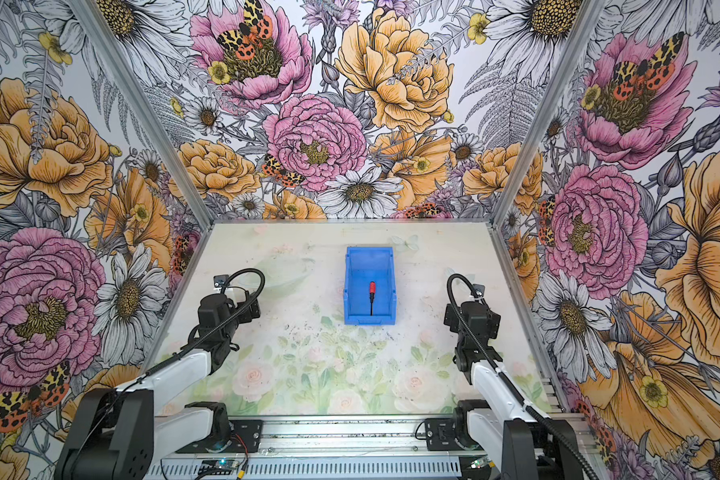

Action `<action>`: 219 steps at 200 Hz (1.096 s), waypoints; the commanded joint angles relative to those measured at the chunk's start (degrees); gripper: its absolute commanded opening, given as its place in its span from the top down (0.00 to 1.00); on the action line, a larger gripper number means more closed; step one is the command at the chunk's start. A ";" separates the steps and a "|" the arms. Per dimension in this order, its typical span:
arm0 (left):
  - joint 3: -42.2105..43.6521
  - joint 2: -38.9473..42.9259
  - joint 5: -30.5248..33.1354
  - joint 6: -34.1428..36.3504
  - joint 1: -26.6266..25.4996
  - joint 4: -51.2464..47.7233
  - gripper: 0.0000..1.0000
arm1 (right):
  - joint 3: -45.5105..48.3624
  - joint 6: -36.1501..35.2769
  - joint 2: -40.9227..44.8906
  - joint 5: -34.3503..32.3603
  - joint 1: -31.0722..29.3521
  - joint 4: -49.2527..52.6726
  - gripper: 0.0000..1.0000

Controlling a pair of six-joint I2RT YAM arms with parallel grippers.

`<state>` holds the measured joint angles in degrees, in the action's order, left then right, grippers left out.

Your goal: Put the screwdriver in the bin

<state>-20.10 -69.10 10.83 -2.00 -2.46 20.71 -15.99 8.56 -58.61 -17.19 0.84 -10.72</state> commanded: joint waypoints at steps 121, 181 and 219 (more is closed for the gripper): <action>-1.04 -19.31 -2.42 1.18 3.01 33.08 0.01 | -9.93 -0.41 -17.53 6.68 2.41 -15.66 0.01; -1.08 -19.32 -2.59 1.03 3.16 33.16 0.01 | -14.57 -0.04 -24.83 8.66 2.50 -19.27 0.00; -1.06 -19.48 -1.68 1.36 2.69 33.49 0.01 | -14.02 -2.91 -28.12 11.66 0.86 -24.16 0.01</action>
<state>-21.43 -88.75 7.88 -1.87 0.82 51.94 -29.32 7.49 -86.06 -8.40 2.46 -30.52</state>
